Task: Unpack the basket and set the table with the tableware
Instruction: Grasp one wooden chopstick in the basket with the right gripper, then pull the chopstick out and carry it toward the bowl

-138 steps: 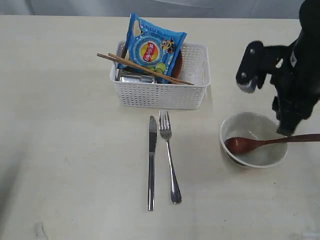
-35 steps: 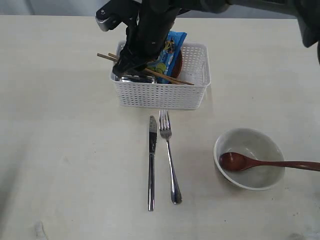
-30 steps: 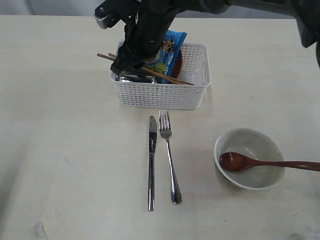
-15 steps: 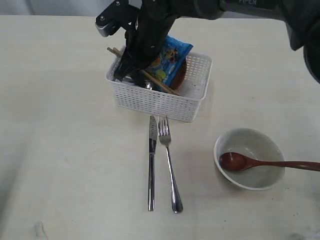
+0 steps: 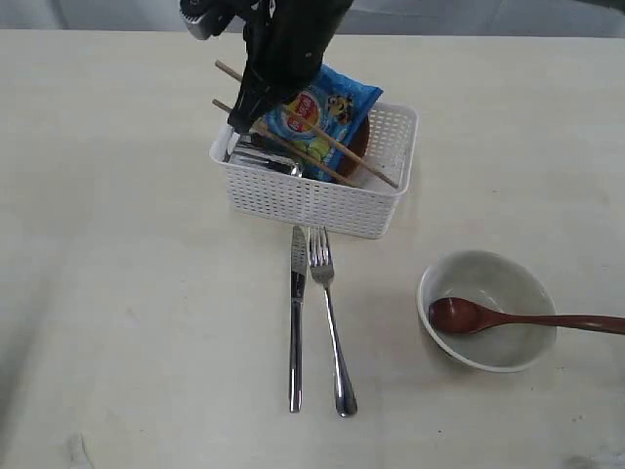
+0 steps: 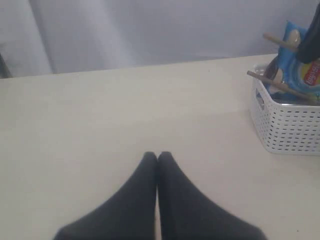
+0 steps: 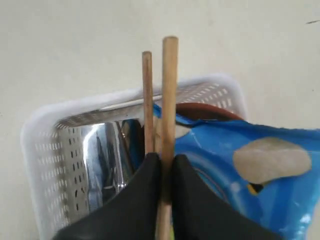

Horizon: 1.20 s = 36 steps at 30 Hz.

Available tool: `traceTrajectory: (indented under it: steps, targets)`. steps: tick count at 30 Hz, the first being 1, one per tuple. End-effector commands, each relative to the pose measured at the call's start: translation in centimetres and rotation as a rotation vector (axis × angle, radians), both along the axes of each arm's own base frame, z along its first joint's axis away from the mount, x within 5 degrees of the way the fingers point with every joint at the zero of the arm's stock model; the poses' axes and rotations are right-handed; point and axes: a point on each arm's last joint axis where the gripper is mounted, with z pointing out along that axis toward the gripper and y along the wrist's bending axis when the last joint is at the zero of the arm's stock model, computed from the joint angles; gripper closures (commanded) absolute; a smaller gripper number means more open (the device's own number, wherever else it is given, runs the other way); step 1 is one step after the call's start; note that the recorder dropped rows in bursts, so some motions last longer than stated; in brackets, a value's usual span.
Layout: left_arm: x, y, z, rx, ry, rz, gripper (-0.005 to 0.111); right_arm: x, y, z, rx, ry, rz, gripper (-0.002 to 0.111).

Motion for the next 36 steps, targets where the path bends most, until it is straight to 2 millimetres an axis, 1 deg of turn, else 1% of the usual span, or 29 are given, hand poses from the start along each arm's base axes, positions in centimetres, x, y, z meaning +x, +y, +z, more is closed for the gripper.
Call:
traceTrajectory:
  steps: [1, 3, 4, 6, 8, 11, 14, 18, 20, 21, 23, 26, 28, 31, 34, 36]
  targets:
    - [0.0, 0.0, 0.0, -0.004, -0.004, -0.003, 0.107, -1.1, -0.9, 3.6, -0.031, -0.071, 0.102, 0.109]
    - [0.0, 0.0, 0.0, -0.004, -0.004, -0.003, 0.107, -2.3, -1.1, 5.1, -0.073, -0.085, 0.185, 0.109]
    - [0.0, 0.0, 0.0, -0.004, -0.004, -0.003, 0.107, -3.4, -1.2, 6.0, -0.113, -0.082, 0.25, 0.109]
    - [0.0, 0.0, 0.0, -0.004, -0.004, -0.003, 0.107, -5.4, -1.5, 7.3, -0.188, -0.058, 0.338, 0.109]
    - [0.0, 0.0, 0.0, -0.004, -0.004, -0.003, 0.107, -6.5, -1.7, 7.9, -0.243, -0.046, 0.363, 0.109]
    - [0.0, 0.0, 0.0, -0.004, -0.004, -0.003, 0.107, -8.5, -2.1, 8.2, -0.357, -0.034, 0.404, 0.109]
    - [0.0, 0.0, 0.0, -0.004, -0.004, -0.003, 0.107, -10.7, -2.6, 8.2, -0.424, -0.064, 0.451, 0.109]
    - [0.0, 0.0, 0.0, -0.004, -0.004, -0.003, 0.107, -13.5, -4.3, 7.5, -0.503, -0.067, 0.509, 0.109]
    - [0.0, 0.0, 0.0, -0.004, -0.004, -0.003, 0.107, -14.9, -5.4, 6.3, -0.58, -0.06, 0.563, 0.109]
    - [0.0, 0.0, 0.0, -0.004, -0.004, -0.003, 0.107, -15.5, -6.0, 5.4, -0.624, -0.048, 0.601, 0.109]
    - [0.0, 0.0, 0.0, -0.004, -0.004, -0.003, 0.107, -16.7, -7.3, 3.7, -0.73, -0.037, 0.721, 0.109]
    - [0.0, 0.0, 0.0, -0.004, -0.004, -0.003, 0.107, -17.9, -8.9, 1.0, -0.886, -0.024, 0.867, 0.109]
    - [0.0, 0.0, 0.0, -0.004, -0.004, -0.003, 0.107, -18.4, -9.6, -0.7, -0.928, -0.007, 0.92, 0.109]
    - [0.0, 0.0, 0.0, -0.004, -0.004, -0.003, 0.107, -19.1, -10.3, -2.8, -0.925, 0.0, 0.984, 0.109]
    - [0.0, 0.0, 0.0, -0.004, -0.004, -0.003, 0.107, -19.6, -11.2, -4.5, -0.965, -0.008, 1.098, 0.109]
    - [0.0, 0.0, 0.0, -0.004, -0.004, -0.003, 0.107, -19.8, -11.7, -5.2, -0.994, -0.009, 1.156, 0.109]
